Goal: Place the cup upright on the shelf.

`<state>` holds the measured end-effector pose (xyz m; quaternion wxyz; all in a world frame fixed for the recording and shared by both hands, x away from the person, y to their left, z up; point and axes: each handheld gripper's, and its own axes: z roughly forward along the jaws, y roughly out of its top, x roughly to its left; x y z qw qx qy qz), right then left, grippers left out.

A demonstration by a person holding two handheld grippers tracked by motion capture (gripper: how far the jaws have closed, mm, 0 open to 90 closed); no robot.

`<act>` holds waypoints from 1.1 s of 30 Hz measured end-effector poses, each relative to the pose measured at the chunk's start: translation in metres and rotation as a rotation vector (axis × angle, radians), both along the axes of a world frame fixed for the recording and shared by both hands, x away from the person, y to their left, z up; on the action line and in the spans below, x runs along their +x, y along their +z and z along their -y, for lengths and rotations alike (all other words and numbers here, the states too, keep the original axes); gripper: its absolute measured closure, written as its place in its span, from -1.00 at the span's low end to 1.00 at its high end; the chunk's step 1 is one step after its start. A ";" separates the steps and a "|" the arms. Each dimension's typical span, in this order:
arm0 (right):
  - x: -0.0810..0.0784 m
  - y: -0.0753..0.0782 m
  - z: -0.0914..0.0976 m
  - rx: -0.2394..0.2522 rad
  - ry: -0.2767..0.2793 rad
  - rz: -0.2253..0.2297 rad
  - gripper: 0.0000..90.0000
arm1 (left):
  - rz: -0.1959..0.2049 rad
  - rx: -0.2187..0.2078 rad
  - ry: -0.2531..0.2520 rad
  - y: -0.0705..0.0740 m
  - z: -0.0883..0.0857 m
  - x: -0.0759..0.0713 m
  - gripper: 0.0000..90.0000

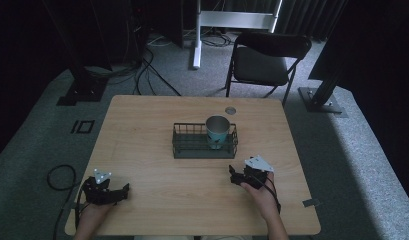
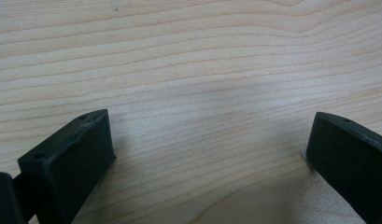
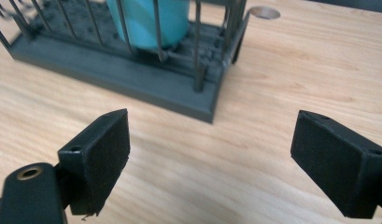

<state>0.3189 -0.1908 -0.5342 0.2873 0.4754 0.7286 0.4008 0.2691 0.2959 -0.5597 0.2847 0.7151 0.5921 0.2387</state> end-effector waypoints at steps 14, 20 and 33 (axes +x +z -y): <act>-0.012 -0.008 0.036 -0.007 -0.026 -0.047 -0.74 | 0.000 0.000 0.000 0.000 0.000 0.000 -0.97; -0.016 -0.008 0.048 0.004 -0.042 -0.055 -0.74 | 0.000 0.000 0.000 0.000 0.000 0.000 -0.97; -0.024 -0.013 0.075 -0.016 -0.038 -0.111 -0.74 | 0.000 0.000 0.000 0.000 0.000 0.000 -0.97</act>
